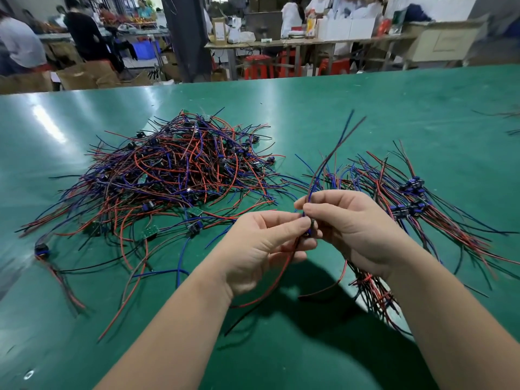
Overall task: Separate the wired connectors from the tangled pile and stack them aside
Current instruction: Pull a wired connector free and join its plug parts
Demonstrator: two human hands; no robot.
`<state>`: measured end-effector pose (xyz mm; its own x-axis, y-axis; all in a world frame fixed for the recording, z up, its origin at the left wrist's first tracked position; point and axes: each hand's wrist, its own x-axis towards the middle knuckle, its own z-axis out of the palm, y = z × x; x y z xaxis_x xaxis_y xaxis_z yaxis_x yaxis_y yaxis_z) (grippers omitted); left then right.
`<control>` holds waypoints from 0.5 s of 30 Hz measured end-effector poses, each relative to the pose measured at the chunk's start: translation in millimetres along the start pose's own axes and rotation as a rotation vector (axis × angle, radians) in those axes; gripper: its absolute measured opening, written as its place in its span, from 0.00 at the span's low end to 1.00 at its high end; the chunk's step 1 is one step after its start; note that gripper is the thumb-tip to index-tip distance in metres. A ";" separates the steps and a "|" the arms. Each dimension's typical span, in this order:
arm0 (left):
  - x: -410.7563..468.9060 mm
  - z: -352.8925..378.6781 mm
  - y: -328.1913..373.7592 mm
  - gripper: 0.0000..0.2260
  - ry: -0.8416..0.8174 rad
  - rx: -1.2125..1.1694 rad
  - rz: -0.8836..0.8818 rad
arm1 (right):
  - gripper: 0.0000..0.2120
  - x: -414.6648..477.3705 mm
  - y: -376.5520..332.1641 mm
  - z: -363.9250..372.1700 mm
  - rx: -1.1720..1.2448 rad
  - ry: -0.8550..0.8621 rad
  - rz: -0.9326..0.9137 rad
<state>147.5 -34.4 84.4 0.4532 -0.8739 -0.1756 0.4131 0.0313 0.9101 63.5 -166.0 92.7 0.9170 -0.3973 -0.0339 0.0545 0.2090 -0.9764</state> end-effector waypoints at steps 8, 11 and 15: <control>4.0 0.5 -10.4 0.03 0.125 0.263 -0.018 | 0.07 1.0 7.5 -2.5 -0.277 0.039 0.060; 1.0 -0.5 -7.2 0.02 0.050 0.331 -0.085 | 0.07 2.9 3.2 -9.0 -0.245 0.149 0.047; -5.4 2.6 -9.4 0.04 -0.147 0.483 -0.180 | 0.07 5.0 -13.7 -30.9 -0.043 0.396 0.001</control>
<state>139.1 -31.3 77.7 0.2794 -0.9045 -0.3222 0.0476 -0.3221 0.9455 55.1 -198.5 99.3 0.6936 -0.7125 -0.1062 0.0296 0.1756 -0.9840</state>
